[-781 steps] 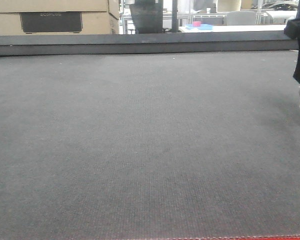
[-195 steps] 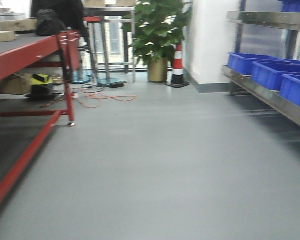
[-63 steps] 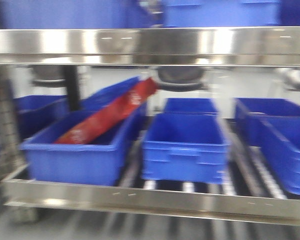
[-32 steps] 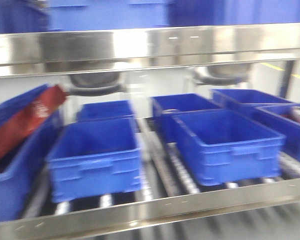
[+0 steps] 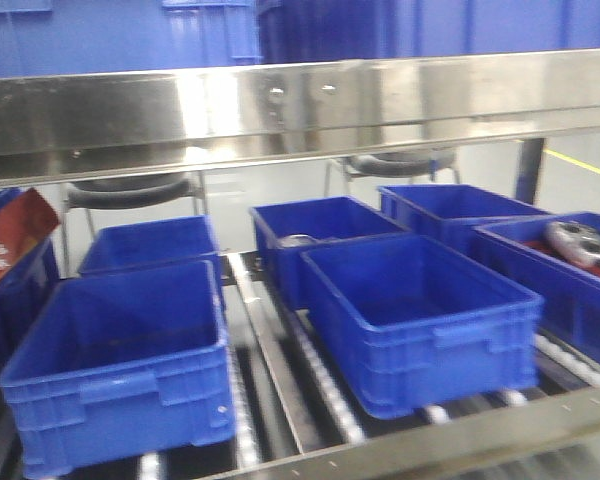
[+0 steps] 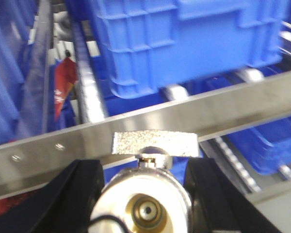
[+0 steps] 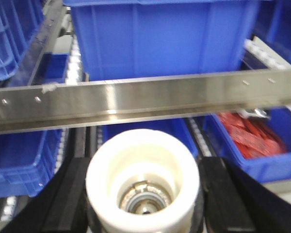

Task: Place valve from conveyor to right shelf box
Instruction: 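Drive along the shelf and stop in front of a blue box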

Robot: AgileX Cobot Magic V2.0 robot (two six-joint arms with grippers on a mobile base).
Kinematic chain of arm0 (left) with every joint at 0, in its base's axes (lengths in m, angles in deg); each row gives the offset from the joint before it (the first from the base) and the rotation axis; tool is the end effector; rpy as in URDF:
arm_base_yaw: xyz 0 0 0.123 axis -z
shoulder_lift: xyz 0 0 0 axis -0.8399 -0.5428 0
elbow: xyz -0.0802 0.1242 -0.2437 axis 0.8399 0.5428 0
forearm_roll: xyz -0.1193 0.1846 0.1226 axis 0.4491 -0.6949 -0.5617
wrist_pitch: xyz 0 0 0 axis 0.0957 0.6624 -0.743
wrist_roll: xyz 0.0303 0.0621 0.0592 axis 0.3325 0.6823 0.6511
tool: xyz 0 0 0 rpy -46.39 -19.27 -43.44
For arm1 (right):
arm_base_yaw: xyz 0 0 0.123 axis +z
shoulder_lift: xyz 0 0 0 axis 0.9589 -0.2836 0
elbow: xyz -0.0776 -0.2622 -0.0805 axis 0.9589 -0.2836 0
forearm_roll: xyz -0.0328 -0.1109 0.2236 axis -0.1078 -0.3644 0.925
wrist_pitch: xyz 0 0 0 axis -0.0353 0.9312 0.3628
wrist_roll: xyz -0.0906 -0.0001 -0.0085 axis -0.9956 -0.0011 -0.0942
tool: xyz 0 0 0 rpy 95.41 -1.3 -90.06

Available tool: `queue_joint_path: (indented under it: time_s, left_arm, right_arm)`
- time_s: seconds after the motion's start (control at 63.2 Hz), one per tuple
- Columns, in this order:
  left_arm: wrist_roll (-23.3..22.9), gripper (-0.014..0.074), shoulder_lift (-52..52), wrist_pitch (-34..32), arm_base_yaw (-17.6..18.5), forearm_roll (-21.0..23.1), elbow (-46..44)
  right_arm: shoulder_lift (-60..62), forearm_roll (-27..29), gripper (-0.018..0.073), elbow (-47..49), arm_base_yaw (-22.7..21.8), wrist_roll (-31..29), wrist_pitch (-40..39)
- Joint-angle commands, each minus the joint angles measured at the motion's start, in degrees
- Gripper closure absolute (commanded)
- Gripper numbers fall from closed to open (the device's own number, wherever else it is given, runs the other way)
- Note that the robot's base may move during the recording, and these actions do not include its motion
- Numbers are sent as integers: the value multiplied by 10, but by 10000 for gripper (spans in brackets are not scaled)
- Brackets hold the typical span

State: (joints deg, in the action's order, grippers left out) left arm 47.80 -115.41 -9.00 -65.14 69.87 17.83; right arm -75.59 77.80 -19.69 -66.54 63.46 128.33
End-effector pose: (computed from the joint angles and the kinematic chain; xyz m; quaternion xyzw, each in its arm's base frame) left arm 0.1649 0.0175 0.3994 -0.0015 0.8413 0.0371 0.5394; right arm 0.1694 0.0260 0.4278 -0.0656 0.8279 0.0580 0.5540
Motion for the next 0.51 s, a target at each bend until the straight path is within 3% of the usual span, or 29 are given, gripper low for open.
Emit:
queue_joint_path:
  time_s: [0.0, 0.491]
  left_arm:
    - [-5, 708, 5, -29, 4, 4, -4]
    - [-5, 708, 5, -29, 4, 4, -4]
  right_arm:
    - [5, -2, 711, 9, 1, 1, -41]
    - [5, -2, 711, 9, 1, 1, -41]
